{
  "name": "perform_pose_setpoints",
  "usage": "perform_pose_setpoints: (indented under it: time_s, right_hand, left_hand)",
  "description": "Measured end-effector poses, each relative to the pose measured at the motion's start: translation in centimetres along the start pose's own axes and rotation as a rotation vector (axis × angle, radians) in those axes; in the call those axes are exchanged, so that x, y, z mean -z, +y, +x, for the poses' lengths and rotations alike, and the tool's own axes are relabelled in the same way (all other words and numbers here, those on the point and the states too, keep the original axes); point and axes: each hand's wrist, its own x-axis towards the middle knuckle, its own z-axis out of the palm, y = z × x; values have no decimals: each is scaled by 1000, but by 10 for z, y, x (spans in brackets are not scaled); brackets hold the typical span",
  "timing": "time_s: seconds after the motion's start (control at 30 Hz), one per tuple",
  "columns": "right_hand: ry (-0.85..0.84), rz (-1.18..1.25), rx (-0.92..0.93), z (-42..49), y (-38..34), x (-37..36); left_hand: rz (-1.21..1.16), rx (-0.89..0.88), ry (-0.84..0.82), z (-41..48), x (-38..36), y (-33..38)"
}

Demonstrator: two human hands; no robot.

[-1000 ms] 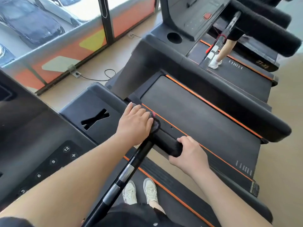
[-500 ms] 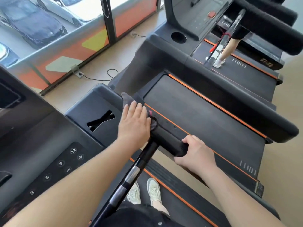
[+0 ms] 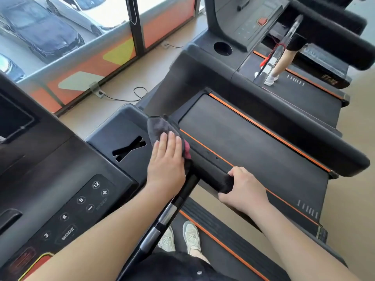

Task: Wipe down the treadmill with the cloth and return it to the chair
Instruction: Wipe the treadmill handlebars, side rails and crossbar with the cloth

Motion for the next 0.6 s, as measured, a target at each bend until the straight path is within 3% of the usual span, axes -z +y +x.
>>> perform_pose_setpoints:
  time_s: [0.07,0.13,0.33,0.47,0.6]
  right_hand:
    - [-60,-30,-7,3,-3,5]
    - [-107,-34,-11,8,-13,14]
    - [-23,97,200,28,-77,16]
    - [20,0,229,38,-97,6]
    - [95,-47,256,48,-95,3]
  left_hand:
    - [33,-155,4,-6,1,-14]
    - [64,-199,30,-3,7,-41]
    - [190,25,-58,-34,43,-67]
    - [183,73,-206,-67,54,-62]
    - [158,170,-193,-52,46,-48]
